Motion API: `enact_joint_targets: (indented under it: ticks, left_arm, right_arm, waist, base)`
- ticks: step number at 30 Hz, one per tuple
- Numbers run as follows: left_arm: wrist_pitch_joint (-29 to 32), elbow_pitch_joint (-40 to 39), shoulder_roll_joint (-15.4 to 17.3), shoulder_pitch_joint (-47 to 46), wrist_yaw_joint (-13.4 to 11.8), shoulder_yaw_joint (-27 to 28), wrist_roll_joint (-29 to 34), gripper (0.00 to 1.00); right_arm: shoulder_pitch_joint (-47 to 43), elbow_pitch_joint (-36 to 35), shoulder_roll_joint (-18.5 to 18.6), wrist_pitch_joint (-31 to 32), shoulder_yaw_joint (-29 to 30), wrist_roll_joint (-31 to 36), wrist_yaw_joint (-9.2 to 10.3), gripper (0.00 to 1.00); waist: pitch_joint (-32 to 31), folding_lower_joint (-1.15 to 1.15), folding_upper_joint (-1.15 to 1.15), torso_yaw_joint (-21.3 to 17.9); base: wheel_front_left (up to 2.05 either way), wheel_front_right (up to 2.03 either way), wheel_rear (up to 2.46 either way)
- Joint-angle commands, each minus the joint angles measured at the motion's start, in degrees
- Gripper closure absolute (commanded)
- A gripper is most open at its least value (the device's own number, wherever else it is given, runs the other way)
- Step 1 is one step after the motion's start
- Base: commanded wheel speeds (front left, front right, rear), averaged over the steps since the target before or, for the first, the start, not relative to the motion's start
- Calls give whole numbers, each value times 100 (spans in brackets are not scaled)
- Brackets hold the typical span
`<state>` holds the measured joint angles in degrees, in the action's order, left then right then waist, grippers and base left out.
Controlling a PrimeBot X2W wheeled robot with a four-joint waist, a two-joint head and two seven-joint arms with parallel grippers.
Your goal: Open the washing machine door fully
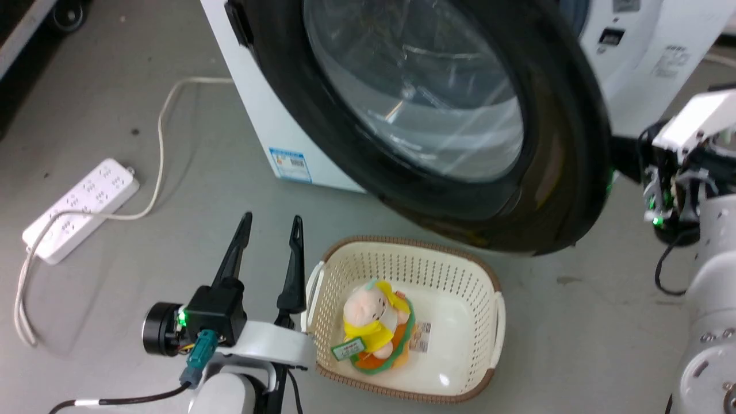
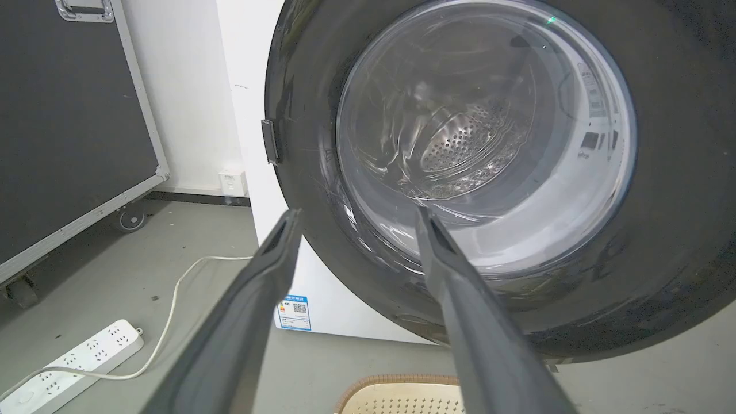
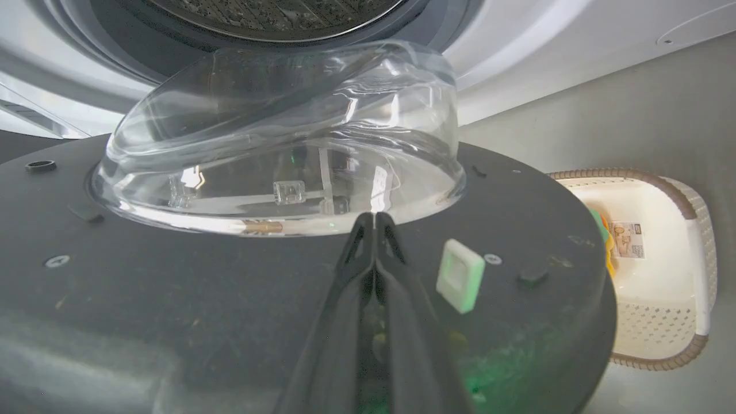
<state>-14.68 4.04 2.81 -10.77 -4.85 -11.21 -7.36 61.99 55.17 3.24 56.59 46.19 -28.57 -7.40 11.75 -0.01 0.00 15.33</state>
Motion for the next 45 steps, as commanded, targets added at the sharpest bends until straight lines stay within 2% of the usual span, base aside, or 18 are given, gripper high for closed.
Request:
enact_joint_targets:
  ticks: [1,6,13,19,20,21,24,25,26,28,29,30,31,34,37,41,42,45]
  left_arm:
    - [-32,41,7,86,38,19,36,0]
    - [-32,241,7,229,104,11,21,0]
    - [-32,466,7,370,168,-105,0,0]
    - [-32,573,7,443,172,-181,-15,0]
    - [-32,573,7,443,172,-181,-15,0]
    - [-32,593,7,474,171,-188,-15,0]
    - [-32,610,7,535,171,-172,-5,0]
    - [-32,610,7,535,171,-172,-5,0]
    - [-32,613,7,573,173,-157,3,0]
    - [-32,613,7,592,175,-153,6,0]
    - [-32,614,7,628,180,-147,11,0]
    - [-32,614,7,628,180,-147,11,0]
    - [-32,628,7,655,186,-143,5,0]
    - [-32,656,7,676,190,-143,-18,0]
    - [-32,668,7,689,184,-137,-33,0]
    - [-32,672,7,699,167,-103,-46,0]
    - [-32,669,7,708,162,-77,-67,0]
    - [-32,663,7,727,170,-52,-98,0]
  right_arm:
    - [-176,-69,-22,92,-60,-124,-9,100]
    - [-476,55,-33,395,-543,-818,-9,100]
    - [-799,314,-35,536,-1651,-2193,-9,100]
    - [-1372,160,-35,637,-2977,-3462,-9,100]
    - [-1372,160,-35,637,-2977,-3462,-9,100]
    - [-1614,0,-35,621,-3447,-3905,-9,100]
    - [-1985,-288,-35,574,-4151,-4601,-9,100]
    - [-1985,-288,-35,574,-4151,-4601,-9,100]
    - [-2223,-507,-35,493,-4636,-5037,-9,100]
    - [-2341,-626,-35,440,-4879,-5240,-9,100]
    - [-2562,-863,-35,285,-5343,-5607,-9,100]
    - [-2562,-863,-35,285,-5343,-5607,-9,100]
    - [-2746,-1114,-35,107,-5761,-5909,-9,100]
    - [-2924,-1405,-35,-190,-6218,-6233,-9,100]
    - [-2985,-1559,-35,-461,-6474,-6392,-9,100]
    - [-2975,-1618,-33,-788,-6495,-6322,-9,100]
    - [-2952,-1695,52,-1081,-6430,-6200,-9,0]
    - [-2962,-1937,197,-1447,-6347,-6007,-9,0]
  waist:
    - [-231,1,0,-67]
    - [-424,1,0,-64]
    - [-577,1,0,-36]
    - [-712,1,0,43]
    - [-712,1,0,43]
    - [-763,1,0,69]
    - [-833,1,0,96]
    - [-833,1,0,96]
    - [-858,1,0,107]
    - [-869,1,0,113]
    - [-882,1,0,125]
    - [-882,1,0,125]
    - [-881,1,0,138]
    - [-866,1,0,150]
    - [-868,1,0,141]
    - [-898,1,0,104]
    - [-936,1,0,62]
    - [-974,1,0,2]
  base:
    - [0,0,0]
    - [0,0,0]
    - [0,0,0]
    - [0,0,0]
    - [0,0,0]
    - [0,0,0]
    - [0,0,0]
    - [0,0,0]
    - [0,0,0]
    - [0,0,0]
    - [0,0,0]
    - [0,0,0]
    - [0,0,0]
    - [0,0,0]
    - [0,0,0]
    - [0,0,0]
    - [0,0,0]
    - [0,0,0]
